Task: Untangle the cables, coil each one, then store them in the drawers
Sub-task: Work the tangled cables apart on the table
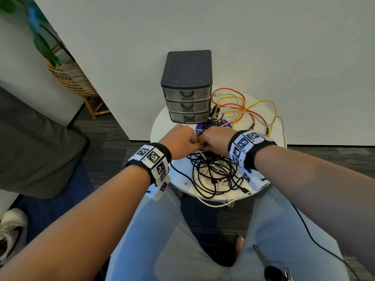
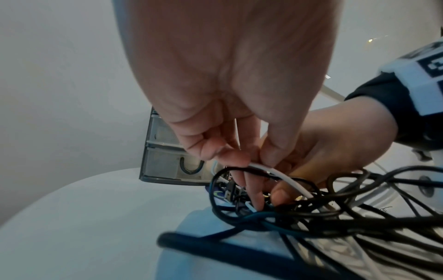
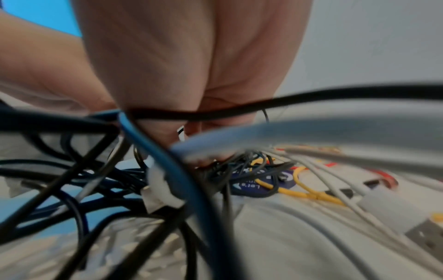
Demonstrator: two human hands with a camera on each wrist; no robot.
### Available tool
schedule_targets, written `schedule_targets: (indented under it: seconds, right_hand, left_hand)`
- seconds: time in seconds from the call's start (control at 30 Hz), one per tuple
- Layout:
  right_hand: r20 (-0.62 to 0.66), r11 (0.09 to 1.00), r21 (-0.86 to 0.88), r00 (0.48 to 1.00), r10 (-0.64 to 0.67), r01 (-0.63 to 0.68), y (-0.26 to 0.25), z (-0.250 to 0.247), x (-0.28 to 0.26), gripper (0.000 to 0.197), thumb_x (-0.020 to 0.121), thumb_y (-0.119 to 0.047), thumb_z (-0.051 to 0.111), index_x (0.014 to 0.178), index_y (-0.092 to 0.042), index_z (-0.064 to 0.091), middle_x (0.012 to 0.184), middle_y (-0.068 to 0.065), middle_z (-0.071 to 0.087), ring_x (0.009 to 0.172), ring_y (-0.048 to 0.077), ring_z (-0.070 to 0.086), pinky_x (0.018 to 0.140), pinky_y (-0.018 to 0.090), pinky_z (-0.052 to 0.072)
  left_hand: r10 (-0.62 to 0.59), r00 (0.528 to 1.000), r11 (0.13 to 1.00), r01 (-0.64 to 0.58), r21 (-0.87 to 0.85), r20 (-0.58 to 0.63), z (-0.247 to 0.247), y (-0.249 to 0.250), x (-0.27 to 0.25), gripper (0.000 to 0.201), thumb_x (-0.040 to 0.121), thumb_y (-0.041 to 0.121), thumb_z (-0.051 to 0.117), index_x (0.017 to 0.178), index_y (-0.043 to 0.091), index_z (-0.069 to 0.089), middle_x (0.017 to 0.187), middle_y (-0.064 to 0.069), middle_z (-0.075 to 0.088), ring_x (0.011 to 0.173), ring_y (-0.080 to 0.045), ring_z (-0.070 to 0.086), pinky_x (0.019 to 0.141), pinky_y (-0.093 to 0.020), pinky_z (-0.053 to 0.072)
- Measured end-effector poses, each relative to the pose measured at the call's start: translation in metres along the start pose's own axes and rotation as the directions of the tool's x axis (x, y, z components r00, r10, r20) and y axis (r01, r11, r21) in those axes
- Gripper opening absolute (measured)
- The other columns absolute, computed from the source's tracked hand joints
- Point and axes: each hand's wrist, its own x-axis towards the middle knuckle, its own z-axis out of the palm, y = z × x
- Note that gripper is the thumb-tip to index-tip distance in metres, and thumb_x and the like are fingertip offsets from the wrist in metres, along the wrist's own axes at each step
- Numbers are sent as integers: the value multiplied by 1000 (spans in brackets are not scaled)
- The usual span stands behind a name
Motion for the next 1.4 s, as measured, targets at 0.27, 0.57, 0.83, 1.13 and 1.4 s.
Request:
schedule_targets:
  seconds: [0.27, 0.57, 0.83, 1.13, 1.4]
  right_hand:
    - [-44, 978, 204, 998, 46, -37, 4, 8, -1, 22, 99, -13, 55, 111, -16, 73, 91, 5, 64, 86, 22, 54, 76, 29, 37]
    - [-23, 996, -60, 998, 60, -61, -6, 6, 7, 22, 100, -18, 52, 117, -12, 66, 113, 14, 64, 103, 34, 64, 77, 36, 48]
    - [-410, 938, 336, 910, 67, 82, 14, 7, -7, 8, 101, -16, 52, 93, -14, 52, 80, 4, 63, 62, 14, 57, 59, 29, 40]
    - [-536, 523, 822, 611, 582, 223, 18, -32, -23, 11, 104, -20, 50, 99, -12, 55, 62, 6, 60, 47, 25, 68, 43, 31, 53]
    - [-566, 598, 781, 608, 557, 180, 27, -42, -39, 10, 99, -18, 56, 93, -11, 60, 73, 4, 58, 55, 18, 68, 51, 43, 59]
  left_hand:
    - [-3, 988, 1000, 7, -26, 157, -12, 0, 8, 31, 98, 32, 62, 87, 7, 79, 83, -15, 72, 70, -28, 57, 68, -36, 46]
    - [-49, 990, 998, 54, -33, 133, -11, 5, 4, 32, 96, 29, 62, 85, 5, 79, 81, -16, 72, 70, -27, 60, 69, -37, 50]
    - [-95, 995, 993, 92, -76, -34, -9, 4, 5, 23, 93, 41, 68, 91, 18, 67, 86, 3, 62, 83, -18, 60, 72, -30, 47]
    - [-122, 989, 987, 111, -119, -88, -9, 3, 1, 37, 104, 37, 53, 83, 11, 70, 76, -5, 62, 73, -22, 58, 63, -31, 43]
    - [-84, 990, 995, 78, -54, -113, -16, 17, 4, 27, 100, 40, 59, 97, 19, 74, 89, 3, 63, 87, -19, 61, 74, -31, 45]
